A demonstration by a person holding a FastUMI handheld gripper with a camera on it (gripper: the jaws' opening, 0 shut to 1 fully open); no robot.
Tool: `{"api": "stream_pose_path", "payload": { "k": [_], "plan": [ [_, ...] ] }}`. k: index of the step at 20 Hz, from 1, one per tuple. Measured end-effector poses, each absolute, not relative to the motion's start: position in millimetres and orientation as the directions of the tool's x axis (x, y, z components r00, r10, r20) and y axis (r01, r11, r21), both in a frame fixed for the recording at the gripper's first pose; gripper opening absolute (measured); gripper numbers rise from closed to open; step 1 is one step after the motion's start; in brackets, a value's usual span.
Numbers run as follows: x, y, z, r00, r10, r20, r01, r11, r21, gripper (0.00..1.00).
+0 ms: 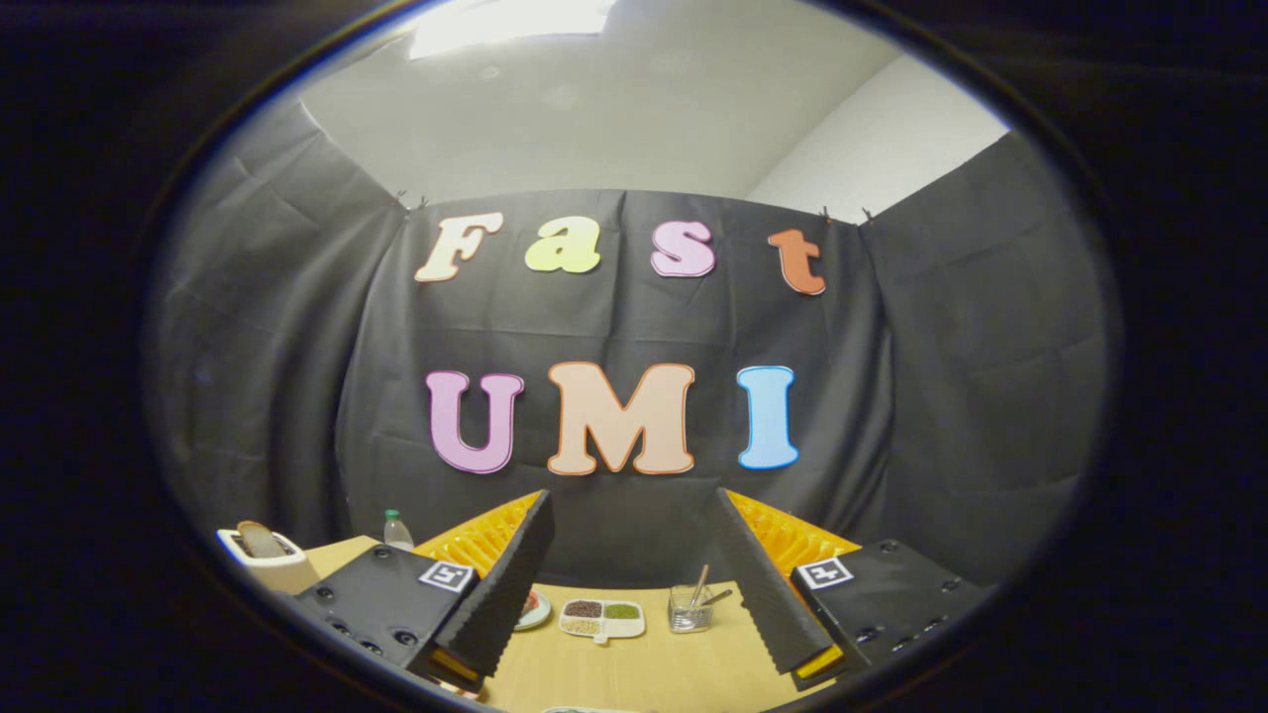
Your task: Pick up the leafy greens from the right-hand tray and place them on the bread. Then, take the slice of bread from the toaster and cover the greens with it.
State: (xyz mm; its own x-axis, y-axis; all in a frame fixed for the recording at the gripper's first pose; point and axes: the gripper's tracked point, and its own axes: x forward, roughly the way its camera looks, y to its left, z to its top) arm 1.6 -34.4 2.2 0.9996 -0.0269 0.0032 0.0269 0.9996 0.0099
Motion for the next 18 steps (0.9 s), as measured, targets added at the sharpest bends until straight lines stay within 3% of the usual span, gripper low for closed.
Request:
{"api": "stream_pose_path", "payload": {
  "k": [12, 18],
  "plan": [
    [10, -46, -10, 1.000, 0.004, -0.030, -0.005, 1.000, -0.006, 0.99],
    [19, -47, -31, 0.993, 0.088, -0.079, -0.090, 0.996, -0.029, 0.99]
  ]
}}
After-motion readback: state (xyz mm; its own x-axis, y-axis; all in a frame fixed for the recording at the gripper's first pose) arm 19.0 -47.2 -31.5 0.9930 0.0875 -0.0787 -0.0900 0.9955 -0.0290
